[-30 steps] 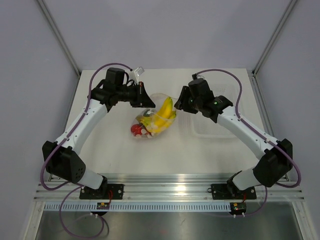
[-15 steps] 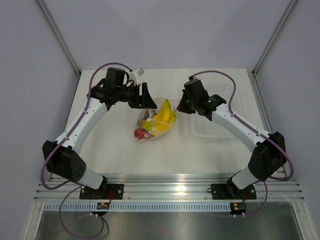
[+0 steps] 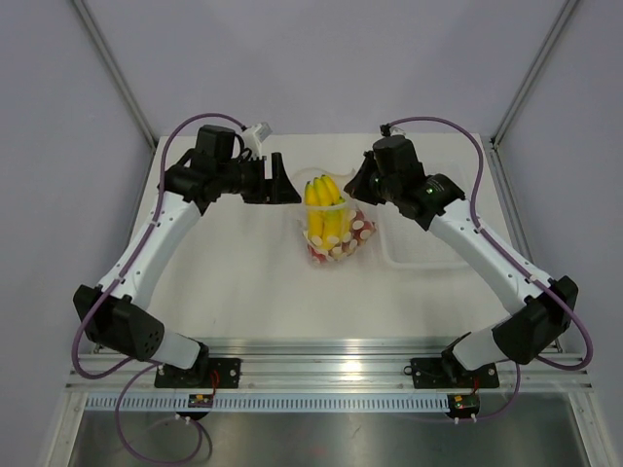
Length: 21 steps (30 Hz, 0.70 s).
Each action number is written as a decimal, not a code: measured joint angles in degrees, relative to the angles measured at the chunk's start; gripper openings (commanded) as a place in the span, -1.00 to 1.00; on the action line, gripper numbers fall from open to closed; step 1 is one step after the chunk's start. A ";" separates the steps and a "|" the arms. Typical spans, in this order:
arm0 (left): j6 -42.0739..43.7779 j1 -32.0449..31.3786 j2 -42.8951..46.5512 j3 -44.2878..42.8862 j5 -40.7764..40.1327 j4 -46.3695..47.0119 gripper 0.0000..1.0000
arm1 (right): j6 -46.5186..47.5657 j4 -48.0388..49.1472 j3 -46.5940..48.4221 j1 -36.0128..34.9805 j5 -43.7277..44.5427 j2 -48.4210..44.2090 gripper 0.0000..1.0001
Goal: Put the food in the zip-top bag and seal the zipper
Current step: Adjust the zipper food storage bag at the center of the board.
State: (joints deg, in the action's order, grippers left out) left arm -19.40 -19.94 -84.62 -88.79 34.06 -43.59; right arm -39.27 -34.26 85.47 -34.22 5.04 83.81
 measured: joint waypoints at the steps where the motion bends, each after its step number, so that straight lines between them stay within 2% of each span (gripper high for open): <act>1: 0.02 -0.04 1.09 1.20 -0.87 0.04 0.59 | -0.02 0.00 0.00 0.00 0.00 0.00 -1.00; 5: -0.33 -0.24 8.13 8.00 -6.19 -0.11 0.60 | -0.04 -0.04 0.00 0.00 0.04 0.13 -1.00; 9: 0.33 -0.24 12.17 11.23 -11.85 1.11 0.54 | -0.13 0.11 0.00 0.00 -0.07 0.66 -1.00; 11: 1.36 -0.17 13.68 14.51 -13.11 3.45 0.57 | -0.20 0.13 0.00 0.00 -0.11 0.81 -1.00; 17: 2.91 -0.46 21.79 34.47 -12.35 17.38 0.54 | -0.20 0.13 0.00 0.00 -0.11 0.85 -1.00; 21: 4.02 -1.55 26.08 40.81 -11.96 23.43 0.38 | -0.22 0.22 0.00 0.00 -0.24 1.27 -1.00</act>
State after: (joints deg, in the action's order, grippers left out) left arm -15.38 -21.50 -58.54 -47.99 22.11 -20.16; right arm -39.48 -34.04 85.47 -34.22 4.80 85.08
